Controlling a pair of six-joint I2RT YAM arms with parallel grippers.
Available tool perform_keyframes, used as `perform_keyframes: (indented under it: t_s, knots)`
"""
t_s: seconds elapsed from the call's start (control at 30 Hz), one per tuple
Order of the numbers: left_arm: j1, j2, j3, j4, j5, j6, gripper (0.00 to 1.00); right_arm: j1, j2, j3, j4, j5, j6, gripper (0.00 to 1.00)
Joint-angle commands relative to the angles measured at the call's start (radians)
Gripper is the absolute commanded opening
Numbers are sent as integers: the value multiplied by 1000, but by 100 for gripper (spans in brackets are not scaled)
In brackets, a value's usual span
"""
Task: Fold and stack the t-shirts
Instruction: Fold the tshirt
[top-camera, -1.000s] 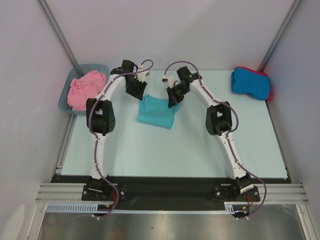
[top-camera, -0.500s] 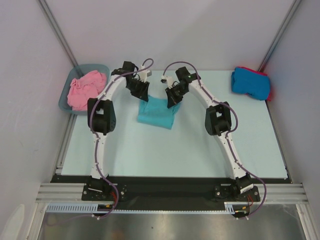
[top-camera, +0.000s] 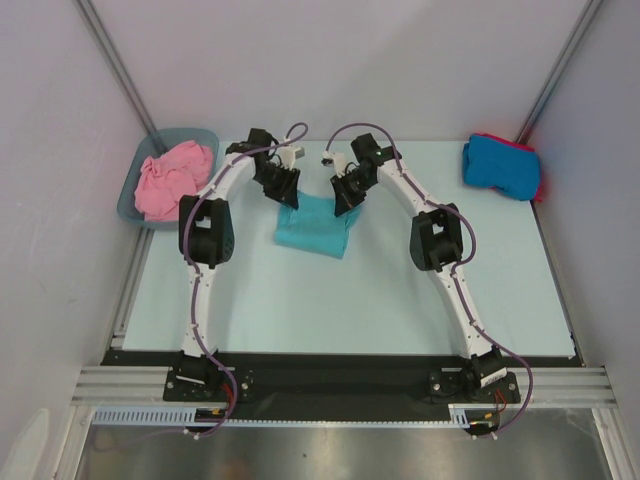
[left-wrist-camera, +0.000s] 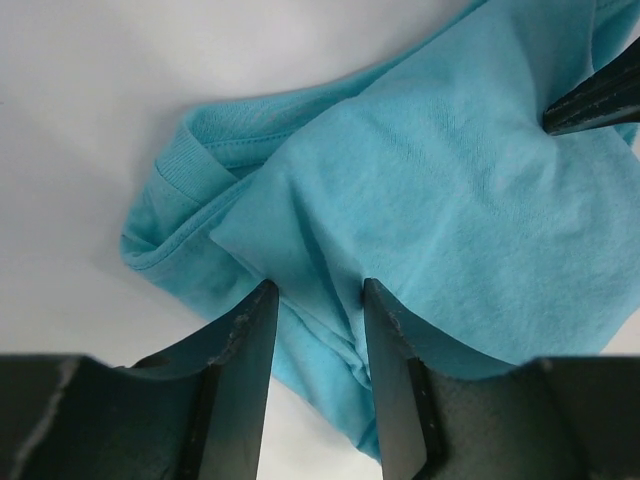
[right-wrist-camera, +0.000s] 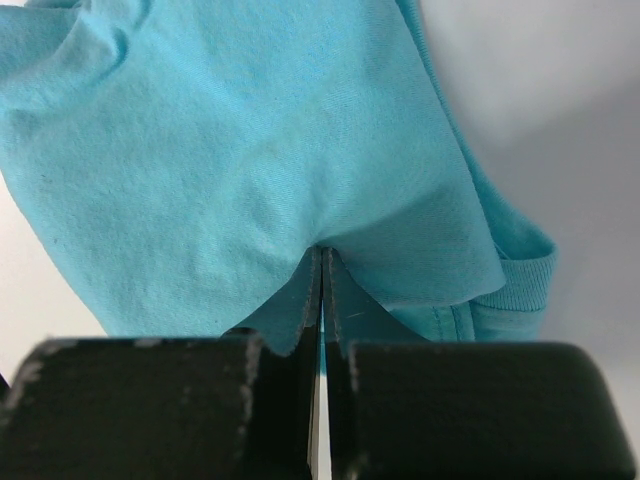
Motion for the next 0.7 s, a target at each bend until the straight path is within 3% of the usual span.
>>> perform_keyframes:
  t_s: [0.0,0.33,0.67]
  knots:
    - [-4,-9,49,21,30,-6,45,12,-60,22,3,-5,-10,0]
    - [-2,-8,59,24,21,-2,50,13,-40,-7,-8,11,-25,0]
    - [0,6,69,35,32,-16,27,18,-50,-3,-4,3,-17,0]
